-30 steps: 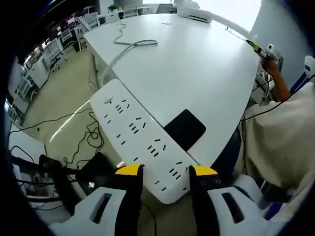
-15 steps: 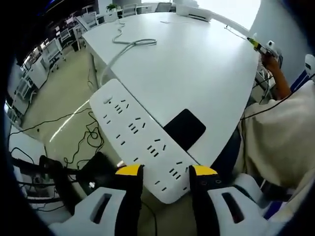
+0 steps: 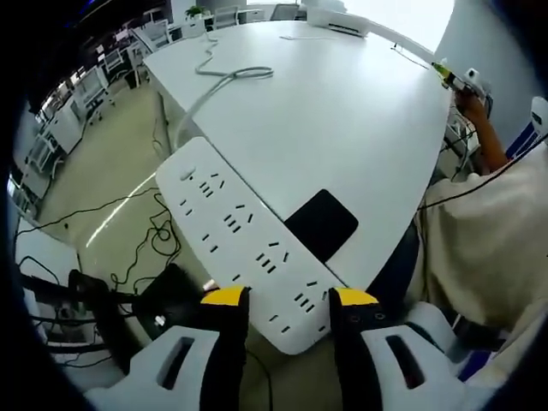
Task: Pick up the power strip scattered on the table, fix it on the side mounting bracket of the table, and press the switch
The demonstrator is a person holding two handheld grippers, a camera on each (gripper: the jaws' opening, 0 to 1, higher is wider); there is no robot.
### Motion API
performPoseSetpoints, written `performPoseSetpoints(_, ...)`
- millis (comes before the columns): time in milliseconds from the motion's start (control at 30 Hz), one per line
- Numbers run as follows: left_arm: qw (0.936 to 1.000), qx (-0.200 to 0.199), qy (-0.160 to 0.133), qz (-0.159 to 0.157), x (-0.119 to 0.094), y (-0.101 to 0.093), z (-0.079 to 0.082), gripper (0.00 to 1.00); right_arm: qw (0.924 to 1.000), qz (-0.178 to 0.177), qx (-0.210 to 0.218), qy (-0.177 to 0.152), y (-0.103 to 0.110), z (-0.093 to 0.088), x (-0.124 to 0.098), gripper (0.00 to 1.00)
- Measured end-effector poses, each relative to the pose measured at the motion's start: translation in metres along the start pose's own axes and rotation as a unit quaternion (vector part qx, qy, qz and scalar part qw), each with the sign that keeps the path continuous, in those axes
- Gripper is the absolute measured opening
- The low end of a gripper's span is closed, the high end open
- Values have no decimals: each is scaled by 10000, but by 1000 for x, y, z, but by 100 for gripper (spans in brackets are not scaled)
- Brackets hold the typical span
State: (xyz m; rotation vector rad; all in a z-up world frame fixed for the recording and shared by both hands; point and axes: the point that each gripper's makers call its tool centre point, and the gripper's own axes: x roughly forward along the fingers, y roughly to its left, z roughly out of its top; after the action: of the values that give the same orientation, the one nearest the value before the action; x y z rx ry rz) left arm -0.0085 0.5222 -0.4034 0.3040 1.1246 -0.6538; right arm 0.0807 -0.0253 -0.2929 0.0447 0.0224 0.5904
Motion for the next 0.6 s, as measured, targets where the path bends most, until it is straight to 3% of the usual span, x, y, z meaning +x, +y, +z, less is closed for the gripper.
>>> performPoseSetpoints(600, 10000, 16, 19, -2, 0, 0, 0, 42, 9997, 220, -119, -17, 14, 17, 20, 0)
